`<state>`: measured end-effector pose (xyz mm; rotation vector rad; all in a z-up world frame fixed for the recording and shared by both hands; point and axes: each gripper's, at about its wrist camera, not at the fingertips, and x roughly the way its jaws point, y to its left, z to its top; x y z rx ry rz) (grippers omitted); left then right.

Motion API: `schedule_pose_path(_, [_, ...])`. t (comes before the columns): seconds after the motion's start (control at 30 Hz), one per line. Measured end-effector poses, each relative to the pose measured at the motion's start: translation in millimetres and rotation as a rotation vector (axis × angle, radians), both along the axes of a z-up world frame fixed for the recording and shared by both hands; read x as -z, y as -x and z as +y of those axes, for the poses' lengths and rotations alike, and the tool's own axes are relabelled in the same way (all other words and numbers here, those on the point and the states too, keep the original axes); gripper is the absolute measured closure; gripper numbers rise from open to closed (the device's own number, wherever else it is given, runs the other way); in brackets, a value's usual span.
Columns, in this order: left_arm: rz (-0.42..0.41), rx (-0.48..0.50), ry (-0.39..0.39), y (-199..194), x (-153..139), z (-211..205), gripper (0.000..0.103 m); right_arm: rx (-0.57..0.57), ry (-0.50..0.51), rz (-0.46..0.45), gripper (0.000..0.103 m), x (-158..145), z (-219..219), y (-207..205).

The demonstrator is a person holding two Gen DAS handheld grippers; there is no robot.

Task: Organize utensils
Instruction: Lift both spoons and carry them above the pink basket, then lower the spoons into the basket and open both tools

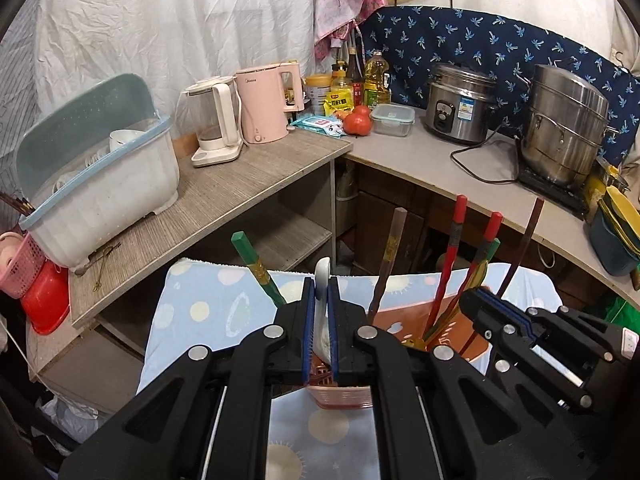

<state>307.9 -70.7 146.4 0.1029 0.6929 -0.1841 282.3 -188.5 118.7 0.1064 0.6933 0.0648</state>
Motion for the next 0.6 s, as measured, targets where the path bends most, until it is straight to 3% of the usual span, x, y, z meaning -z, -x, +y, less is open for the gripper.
schedule_pose_path(0.1, [-0.012,-0.017,-0.002,-1.4,0.8,-0.8,0.096,-0.007,0.011,0.0,0.101,2.2,0.1,1.5])
schedule_pose_path(0.2, [-0.022,-0.03,-0.004,-0.3,-0.8,-1.2,0.095,0.003,0.023,-0.015,0.09,1.7,0.4,6.3])
schedule_pose_path(0.33, [-0.045,-0.046,-0.01,4.2,-6.5,-0.9,0.075,0.021,0.008,-0.036,0.072,-2.2,-5.4,14.9])
schedule_pose_path(0.4, [-0.067,-0.066,-0.023,9.8,-10.4,0.1,0.065,0.026,-0.001,-0.041,0.071,-4.8,-8.6,18.9])
schedule_pose_path(0.6, [-0.088,-0.075,-0.037,31.2,-17.1,4.2,0.064,0.043,-0.015,-0.048,0.062,-11.8,-15.1,43.4])
